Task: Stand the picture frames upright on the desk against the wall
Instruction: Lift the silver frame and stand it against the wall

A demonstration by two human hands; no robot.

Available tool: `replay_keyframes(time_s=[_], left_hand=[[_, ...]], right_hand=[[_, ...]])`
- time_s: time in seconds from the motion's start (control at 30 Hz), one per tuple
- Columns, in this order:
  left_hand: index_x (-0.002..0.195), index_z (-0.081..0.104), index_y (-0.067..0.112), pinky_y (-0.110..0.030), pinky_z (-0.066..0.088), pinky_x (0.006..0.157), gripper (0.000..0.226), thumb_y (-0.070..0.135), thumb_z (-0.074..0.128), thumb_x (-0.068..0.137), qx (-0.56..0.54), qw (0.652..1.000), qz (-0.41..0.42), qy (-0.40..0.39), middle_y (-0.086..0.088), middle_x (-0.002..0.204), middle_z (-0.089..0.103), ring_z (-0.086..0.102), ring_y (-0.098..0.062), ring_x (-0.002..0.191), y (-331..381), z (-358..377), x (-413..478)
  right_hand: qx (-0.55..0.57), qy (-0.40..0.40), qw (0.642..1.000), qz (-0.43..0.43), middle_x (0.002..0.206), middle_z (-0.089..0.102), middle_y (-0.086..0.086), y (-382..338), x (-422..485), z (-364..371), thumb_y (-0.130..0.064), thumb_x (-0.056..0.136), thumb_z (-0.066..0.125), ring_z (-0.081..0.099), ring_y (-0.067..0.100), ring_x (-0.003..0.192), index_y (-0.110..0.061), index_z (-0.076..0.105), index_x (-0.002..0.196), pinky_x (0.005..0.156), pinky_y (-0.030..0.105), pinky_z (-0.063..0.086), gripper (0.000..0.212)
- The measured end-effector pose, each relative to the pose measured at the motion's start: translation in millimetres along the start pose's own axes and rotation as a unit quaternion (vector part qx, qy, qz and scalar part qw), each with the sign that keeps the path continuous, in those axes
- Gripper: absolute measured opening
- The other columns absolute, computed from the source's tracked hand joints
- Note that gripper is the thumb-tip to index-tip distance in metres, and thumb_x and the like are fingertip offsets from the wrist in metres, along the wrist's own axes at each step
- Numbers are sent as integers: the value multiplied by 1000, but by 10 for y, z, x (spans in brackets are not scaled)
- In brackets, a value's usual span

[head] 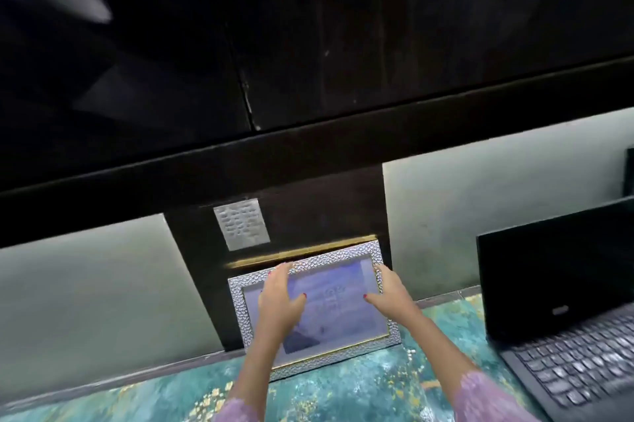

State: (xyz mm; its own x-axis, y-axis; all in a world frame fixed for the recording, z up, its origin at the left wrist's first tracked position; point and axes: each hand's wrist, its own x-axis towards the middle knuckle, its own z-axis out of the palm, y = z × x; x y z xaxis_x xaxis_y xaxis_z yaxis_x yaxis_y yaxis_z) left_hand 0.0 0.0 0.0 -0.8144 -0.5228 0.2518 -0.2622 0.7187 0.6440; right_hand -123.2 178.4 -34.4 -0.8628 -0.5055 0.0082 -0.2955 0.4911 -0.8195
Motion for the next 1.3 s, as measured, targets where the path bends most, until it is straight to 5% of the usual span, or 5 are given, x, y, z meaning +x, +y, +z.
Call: replay_keyframes(time_s=[0.3, 0.57, 1.07, 1.2, 1.3], left_hand=[[142, 22, 22, -55, 21, 115, 75, 23, 56, 76, 276, 952, -9, -130, -2, 155, 21, 16, -27, 143, -311, -54, 476], [116, 48, 21, -46, 32, 104, 54, 53, 62, 75, 340, 937, -19, -76, -3, 129, 42, 41, -24, 117, -117, 26, 510], [69, 52, 21, -38, 39, 73, 17, 22, 60, 85, -53, 985, -124, 112, -1, 72, 59, 54, -21, 75, -363, -244, 156], [69, 53, 13, -32, 36, 63, 23, 31, 61, 81, -353, 925, -106, 97, -6, 70, 51, 44, -16, 69, -483, -227, 41], [76, 59, 11, -32, 50, 64, 27, 36, 57, 85, -444, 880, -144, 85, -4, 71, 64, 59, -15, 67, -592, -68, 12]], right_hand=[[89, -31, 990, 106, 155, 5, 16, 125, 303, 78, -16, 78, 65, 15, 29, 142, -3, -13, 142, 112, 37, 22, 102], [106, 40, 990, 84, 139, 35, 22, 392, 225, 95, -12, 69, 74, 39, 31, 127, -7, 27, 139, 106, 35, 34, 84], [211, 165, 954, 133, 149, 17, 22, 338, -10, -91, -21, 63, 81, 24, 34, 137, -8, 0, 144, 111, 47, 28, 115], [333, 33, 937, 98, 95, 53, 6, 144, 29, 243, 1, 72, 71, 58, 11, 86, -15, 32, 122, 60, 15, 50, 65], [367, 48, 928, 39, 102, 58, 10, 66, 103, 436, 7, 74, 65, 57, 19, 87, -6, 40, 112, 66, 14, 52, 47]])
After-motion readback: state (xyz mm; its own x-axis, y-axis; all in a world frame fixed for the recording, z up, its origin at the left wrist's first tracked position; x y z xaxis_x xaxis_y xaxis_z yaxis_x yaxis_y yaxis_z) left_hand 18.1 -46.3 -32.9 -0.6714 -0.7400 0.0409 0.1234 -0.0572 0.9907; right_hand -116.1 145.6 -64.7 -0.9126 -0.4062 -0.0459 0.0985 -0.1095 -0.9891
